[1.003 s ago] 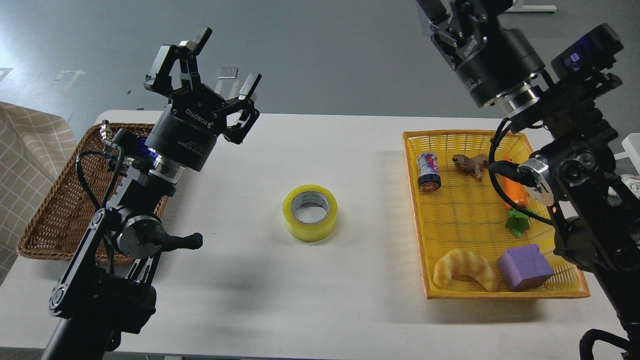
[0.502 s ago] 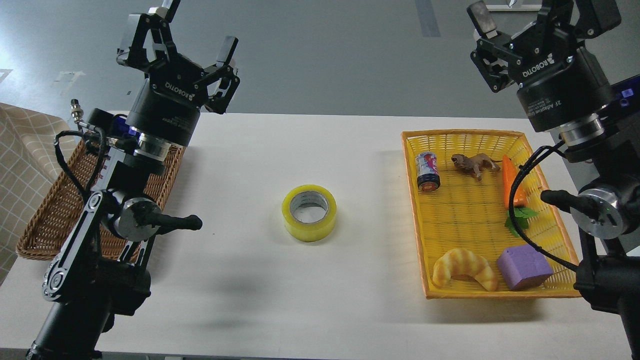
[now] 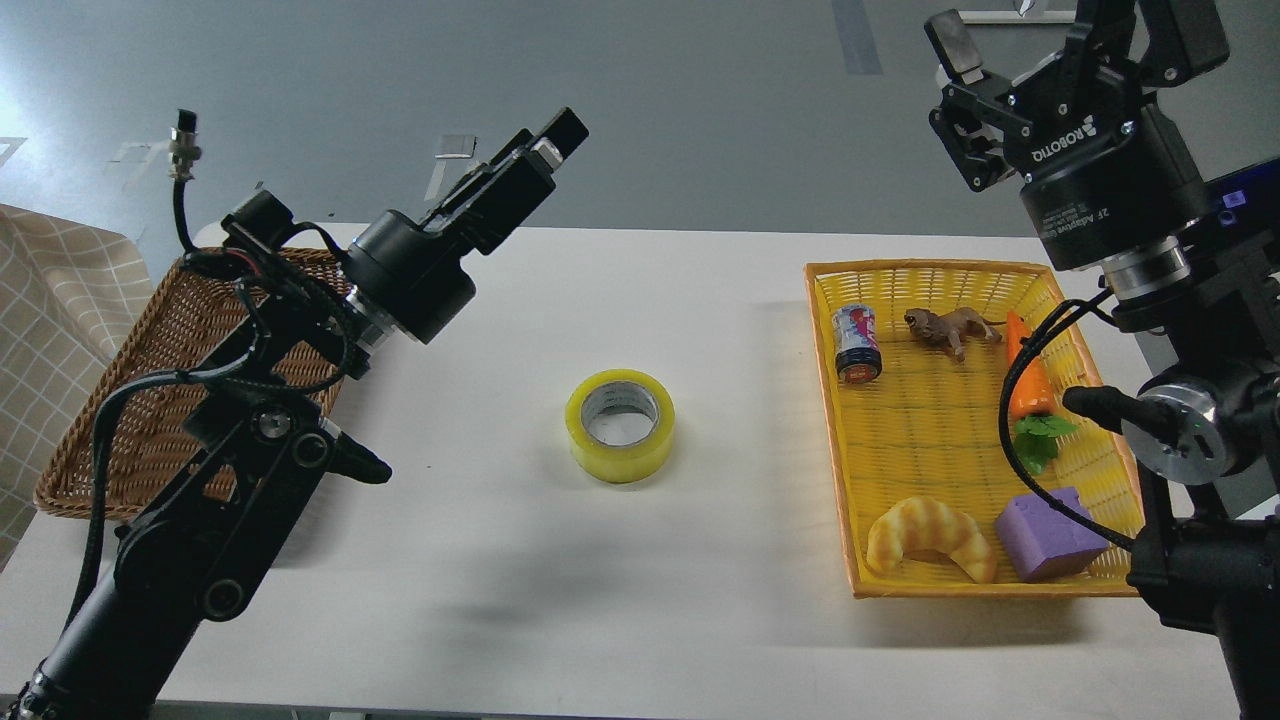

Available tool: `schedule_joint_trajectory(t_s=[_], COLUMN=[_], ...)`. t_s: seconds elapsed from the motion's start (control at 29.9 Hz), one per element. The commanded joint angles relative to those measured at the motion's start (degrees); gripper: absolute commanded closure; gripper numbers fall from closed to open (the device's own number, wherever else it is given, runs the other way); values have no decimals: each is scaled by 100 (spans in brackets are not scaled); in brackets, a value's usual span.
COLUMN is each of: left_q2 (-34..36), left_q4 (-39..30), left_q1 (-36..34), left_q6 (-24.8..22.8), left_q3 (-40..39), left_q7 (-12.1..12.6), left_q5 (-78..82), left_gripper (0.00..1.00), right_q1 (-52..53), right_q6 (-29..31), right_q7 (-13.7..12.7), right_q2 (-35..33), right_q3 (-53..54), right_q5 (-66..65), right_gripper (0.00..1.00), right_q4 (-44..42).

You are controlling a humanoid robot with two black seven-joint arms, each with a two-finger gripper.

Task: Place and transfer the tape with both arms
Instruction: 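Reach the left gripper down toward the tape roll on the table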

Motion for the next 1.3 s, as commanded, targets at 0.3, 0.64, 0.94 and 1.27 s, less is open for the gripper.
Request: schedule_joint_trajectory(t_s=[0.3, 0.64, 0.94, 1.27], left_q2=[20, 46, 81, 274], left_q4=[1133, 2080, 2425, 2996], left_q1=[-281, -807, -1072, -1415], left_q6=[388, 493, 581, 853], left_q3=[1179, 2128, 2761, 2832], left_q7=[48, 48, 74, 92], left_q5=[436, 436, 436, 436], left_gripper=[2, 2, 2, 2], right_q1=[-41, -59, -77, -323], right_q6=[-9, -9, -1, 8], right_q7=[-9, -9, -9, -9], right_q2=[-7, 1, 1, 1], right_q3=[-10, -27, -27, 96], right_q5=[-18, -10, -10, 8], right_gripper=[0, 0, 0, 0], right_q4=[-1, 17, 26, 131])
